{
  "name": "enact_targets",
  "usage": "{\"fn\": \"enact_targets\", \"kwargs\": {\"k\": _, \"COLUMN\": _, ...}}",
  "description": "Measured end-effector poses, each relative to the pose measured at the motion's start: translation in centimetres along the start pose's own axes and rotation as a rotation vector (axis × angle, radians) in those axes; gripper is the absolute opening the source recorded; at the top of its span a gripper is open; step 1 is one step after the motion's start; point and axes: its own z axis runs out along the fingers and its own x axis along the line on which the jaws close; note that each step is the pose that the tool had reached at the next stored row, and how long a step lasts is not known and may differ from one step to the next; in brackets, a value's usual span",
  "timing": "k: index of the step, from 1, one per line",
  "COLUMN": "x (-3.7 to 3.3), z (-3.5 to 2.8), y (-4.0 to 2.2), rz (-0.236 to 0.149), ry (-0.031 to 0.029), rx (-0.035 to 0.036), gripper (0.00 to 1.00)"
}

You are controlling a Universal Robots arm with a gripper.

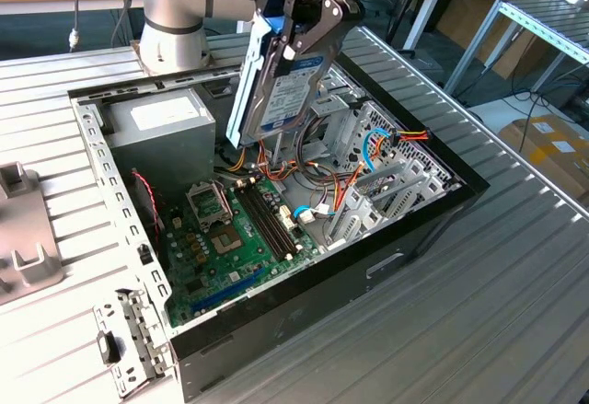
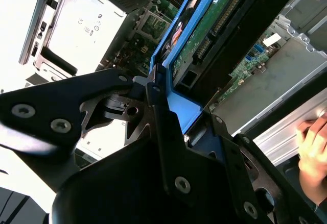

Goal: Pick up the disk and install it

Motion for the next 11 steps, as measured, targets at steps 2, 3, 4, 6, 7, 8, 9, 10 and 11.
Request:
{"fn": "enact_targets", "kwargs": {"k": 2, "x": 0.06, "z": 0.0, "y": 0.0, "rz": 0.0, "ry": 0.0, "rx": 0.0, "gripper": 0.37}}
{"fn": "enact_targets", "kwargs": {"k": 3, "x": 0.1, "z": 0.0, "y": 0.01, "rz": 0.0, "ry": 0.0, "rx": 0.0, "gripper": 0.37}}
{"fn": "enact_targets", "kwargs": {"k": 4, "x": 0.14, "z": 0.0, "y": 0.01, "rz": 0.0, "ry": 0.0, "rx": 0.0, "gripper": 0.37}}
{"fn": "enact_targets", "kwargs": {"k": 6, "x": 0.19, "z": 0.0, "y": 0.01, "rz": 0.0, "ry": 0.0, "rx": 0.0, "gripper": 0.37}}
{"fn": "enact_targets", "kwargs": {"k": 7, "x": 0.21, "z": 0.0, "y": 0.01, "rz": 0.0, "ry": 0.0001, "rx": 0.0, "gripper": 0.37}}
{"fn": "enact_targets", "kwargs": {"k": 8, "x": 0.23, "z": 0.0, "y": 0.01, "rz": 0.0, "ry": 0.0001, "rx": 0.0, "gripper": 0.37}}
{"fn": "enact_targets", "kwargs": {"k": 9, "x": 0.24, "z": 0.0, "y": 0.01, "rz": 0.0, "ry": 0.0, "rx": 0.0, "gripper": 0.37}}
{"fn": "enact_targets", "kwargs": {"k": 10, "x": 0.25, "z": 0.01, "y": 0.01, "rz": 0.0, "ry": 0.0, "rx": 0.0, "gripper": 0.37}}
{"fn": "enact_targets", "kwargs": {"k": 11, "x": 0.26, "z": 0.01, "y": 0.01, "rz": 0.0, "ry": 0.0001, "rx": 0.0, "gripper": 0.37}}
